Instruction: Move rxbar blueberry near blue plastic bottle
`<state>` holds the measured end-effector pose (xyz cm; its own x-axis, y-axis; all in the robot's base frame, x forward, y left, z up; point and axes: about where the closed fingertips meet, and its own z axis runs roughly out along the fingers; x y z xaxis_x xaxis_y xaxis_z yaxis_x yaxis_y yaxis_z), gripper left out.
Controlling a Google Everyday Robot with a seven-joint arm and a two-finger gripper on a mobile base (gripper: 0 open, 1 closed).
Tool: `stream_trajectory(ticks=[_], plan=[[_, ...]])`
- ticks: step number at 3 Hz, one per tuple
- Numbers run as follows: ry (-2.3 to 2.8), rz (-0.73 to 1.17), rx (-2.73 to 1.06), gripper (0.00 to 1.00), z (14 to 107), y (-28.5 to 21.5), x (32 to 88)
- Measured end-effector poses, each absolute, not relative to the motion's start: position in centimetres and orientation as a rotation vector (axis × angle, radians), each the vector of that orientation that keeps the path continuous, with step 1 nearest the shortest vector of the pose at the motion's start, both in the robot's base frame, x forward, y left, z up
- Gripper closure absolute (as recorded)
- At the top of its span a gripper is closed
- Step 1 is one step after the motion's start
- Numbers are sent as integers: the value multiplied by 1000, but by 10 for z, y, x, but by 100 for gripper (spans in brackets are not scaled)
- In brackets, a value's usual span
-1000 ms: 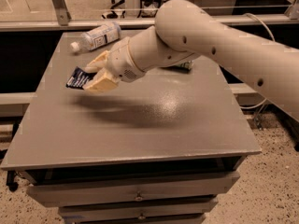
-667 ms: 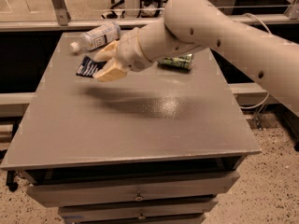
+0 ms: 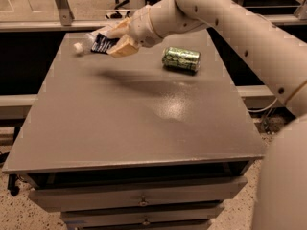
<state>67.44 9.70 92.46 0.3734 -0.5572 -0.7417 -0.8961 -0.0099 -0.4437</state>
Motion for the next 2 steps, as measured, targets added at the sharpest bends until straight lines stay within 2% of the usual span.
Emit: stream_trajectory(ticks=[2], plan=[[1385, 358, -1698, 100, 903, 89, 742]])
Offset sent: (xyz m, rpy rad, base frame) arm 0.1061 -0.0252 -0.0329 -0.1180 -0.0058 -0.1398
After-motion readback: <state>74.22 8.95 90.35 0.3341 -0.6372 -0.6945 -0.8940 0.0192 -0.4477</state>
